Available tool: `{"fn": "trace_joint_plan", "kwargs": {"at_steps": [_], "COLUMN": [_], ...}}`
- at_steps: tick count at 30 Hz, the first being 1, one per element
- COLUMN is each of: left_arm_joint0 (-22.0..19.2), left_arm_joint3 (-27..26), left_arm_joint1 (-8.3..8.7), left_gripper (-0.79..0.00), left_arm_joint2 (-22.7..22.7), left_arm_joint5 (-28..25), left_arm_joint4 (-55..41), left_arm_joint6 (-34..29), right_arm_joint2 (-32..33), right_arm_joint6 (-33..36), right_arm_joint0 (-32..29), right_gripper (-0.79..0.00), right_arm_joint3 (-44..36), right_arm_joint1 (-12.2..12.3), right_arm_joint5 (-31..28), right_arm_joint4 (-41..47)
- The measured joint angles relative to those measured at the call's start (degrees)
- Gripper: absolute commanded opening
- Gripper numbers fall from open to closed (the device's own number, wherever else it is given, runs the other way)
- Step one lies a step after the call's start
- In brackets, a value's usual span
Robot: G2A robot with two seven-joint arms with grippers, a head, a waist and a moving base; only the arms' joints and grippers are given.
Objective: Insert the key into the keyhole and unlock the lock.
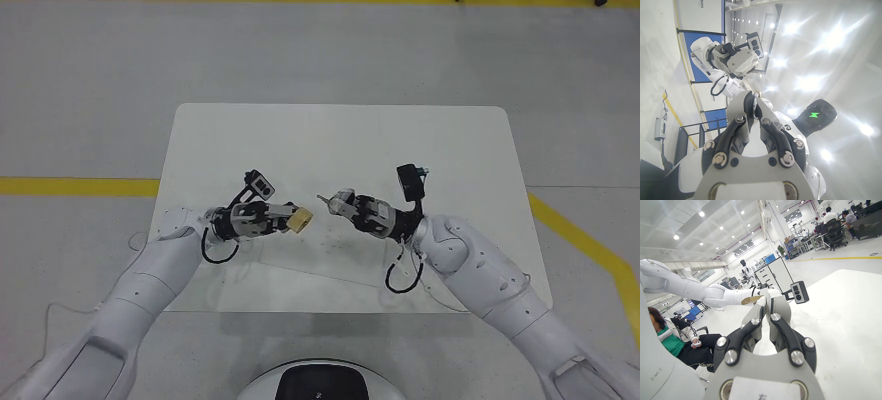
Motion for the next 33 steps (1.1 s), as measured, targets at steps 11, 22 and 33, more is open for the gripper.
{"fn": "trace_joint_plan", "kwargs": {"at_steps": [11,22,33], "left_arm_joint0": [-0.7,-2.1,-2.4], "left_arm_joint3": [1.6,2.7,3.2], "left_arm_joint1": [-0.19,0.05,0.06], "left_gripper": [-0.785,-0.785,-0.785], "left_arm_joint2": [1.0,2.2,2.6], "left_arm_joint5": [0.0,2.5,2.6], "left_arm_joint4": [-1.9,-5.9,-5.2], "left_arm_joint6": [0.0,0.0,0.2], "right_arm_joint2": [-0.3,0.9,1.1], "right_arm_joint6": [11.3,25.2,23.0], "right_arm_joint0": [-1.8,-3.8,-4.2], "right_gripper": [-0.785,-0.785,-0.785], "right_arm_joint3": [-4.8,-7.3,-7.6], "right_arm_joint1": [1.4,3.2,3.1], "right_arm_joint5": [-0.6,-0.6,0.0], "right_arm_joint4": [12.8,34.0,33.4]}}
